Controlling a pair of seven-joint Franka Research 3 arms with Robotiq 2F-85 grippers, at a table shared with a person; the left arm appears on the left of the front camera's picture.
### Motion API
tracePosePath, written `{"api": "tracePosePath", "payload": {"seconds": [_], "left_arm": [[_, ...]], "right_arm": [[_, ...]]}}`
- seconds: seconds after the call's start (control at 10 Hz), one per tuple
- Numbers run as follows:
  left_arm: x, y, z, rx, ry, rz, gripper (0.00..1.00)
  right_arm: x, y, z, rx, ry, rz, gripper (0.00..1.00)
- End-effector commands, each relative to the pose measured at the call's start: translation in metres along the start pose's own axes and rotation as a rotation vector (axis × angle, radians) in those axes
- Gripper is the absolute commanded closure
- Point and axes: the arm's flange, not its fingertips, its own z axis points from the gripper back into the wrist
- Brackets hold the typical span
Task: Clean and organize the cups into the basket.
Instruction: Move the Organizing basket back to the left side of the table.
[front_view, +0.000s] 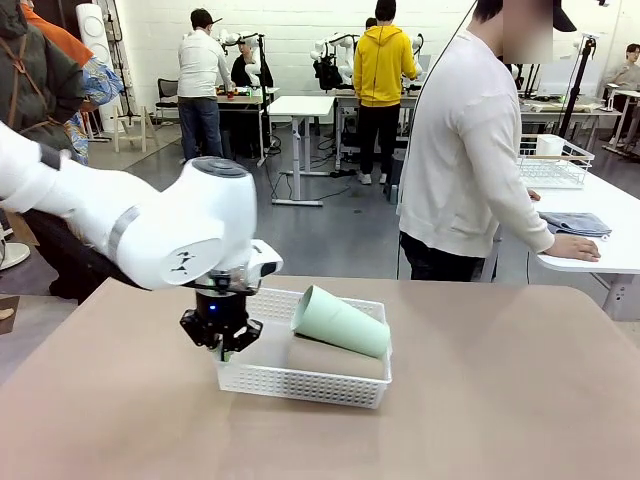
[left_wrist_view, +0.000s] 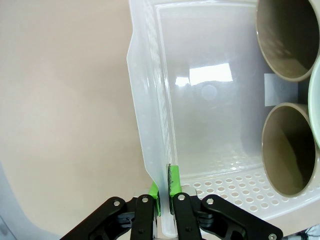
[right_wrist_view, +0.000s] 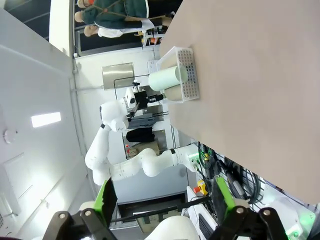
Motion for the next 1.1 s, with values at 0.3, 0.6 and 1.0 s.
{"api": "tracePosePath", "payload": {"seconds": [0.3, 0.6, 1.0], "left_arm": [[-0.045, 0.138, -0.026, 0.104, -0.045, -0.050, 0.95], [-0.065, 0.205, -0.011, 0.181, -0.078, 0.019, 0.95], [-0.070, 0.260, -0.027, 0.200, 0.029, 0.065, 0.95]], "right_arm": [[-0.003, 0.001, -0.005, 0.007, 0.003, 0.006, 0.00], [-0.003, 0.001, -0.005, 0.007, 0.003, 0.006, 0.00], [-0.003, 0.001, -0.005, 0.007, 0.003, 0.006, 0.00]]}}
